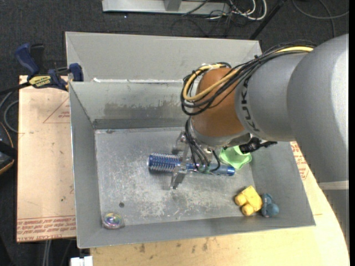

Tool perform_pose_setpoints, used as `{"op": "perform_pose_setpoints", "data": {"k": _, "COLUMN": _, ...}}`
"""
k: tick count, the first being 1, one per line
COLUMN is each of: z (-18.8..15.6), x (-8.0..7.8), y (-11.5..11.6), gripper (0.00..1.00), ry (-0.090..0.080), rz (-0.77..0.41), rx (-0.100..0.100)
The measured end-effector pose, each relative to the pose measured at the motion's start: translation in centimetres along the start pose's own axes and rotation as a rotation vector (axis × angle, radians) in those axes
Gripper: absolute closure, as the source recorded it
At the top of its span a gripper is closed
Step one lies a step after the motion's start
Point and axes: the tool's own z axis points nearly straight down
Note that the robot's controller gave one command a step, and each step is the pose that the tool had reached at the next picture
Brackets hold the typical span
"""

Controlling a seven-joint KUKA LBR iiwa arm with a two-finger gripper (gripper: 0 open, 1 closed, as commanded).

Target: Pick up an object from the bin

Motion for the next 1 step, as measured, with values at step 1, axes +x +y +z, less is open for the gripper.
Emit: {"op": "perform_pose_setpoints", "data": {"k": 1, "z": 2.38, "x": -0.05, "y": -0.05, "gripper": 0.0, "ry": -0.007, "rz": 0.116, "rx": -0.005}}
